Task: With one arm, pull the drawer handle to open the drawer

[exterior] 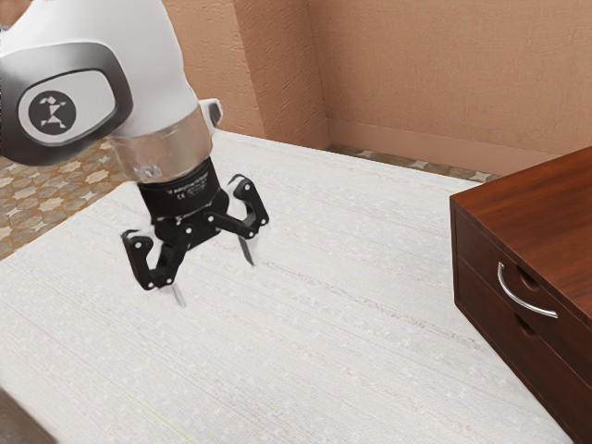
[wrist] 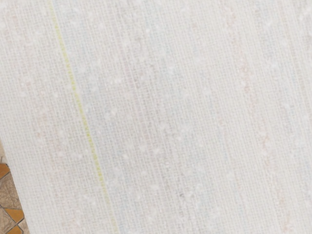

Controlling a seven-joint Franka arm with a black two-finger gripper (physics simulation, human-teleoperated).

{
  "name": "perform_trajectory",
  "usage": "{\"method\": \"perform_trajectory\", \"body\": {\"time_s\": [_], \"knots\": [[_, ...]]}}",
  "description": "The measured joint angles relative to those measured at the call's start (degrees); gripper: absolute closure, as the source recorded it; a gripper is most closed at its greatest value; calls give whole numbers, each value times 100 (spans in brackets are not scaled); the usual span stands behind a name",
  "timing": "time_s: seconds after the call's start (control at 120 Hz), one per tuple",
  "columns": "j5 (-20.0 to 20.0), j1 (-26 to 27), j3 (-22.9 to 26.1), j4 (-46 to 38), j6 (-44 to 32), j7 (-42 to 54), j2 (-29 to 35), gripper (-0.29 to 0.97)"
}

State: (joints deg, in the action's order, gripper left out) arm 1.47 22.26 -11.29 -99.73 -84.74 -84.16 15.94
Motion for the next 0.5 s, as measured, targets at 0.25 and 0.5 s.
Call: {"method": "perform_trajectory", "body": {"time_s": [0.25,0.5], "knots": [[53,454,35,-311,-444,-402,-156,0],[210,3059,-1604,-65,-1016,-620,-696,0]]}}
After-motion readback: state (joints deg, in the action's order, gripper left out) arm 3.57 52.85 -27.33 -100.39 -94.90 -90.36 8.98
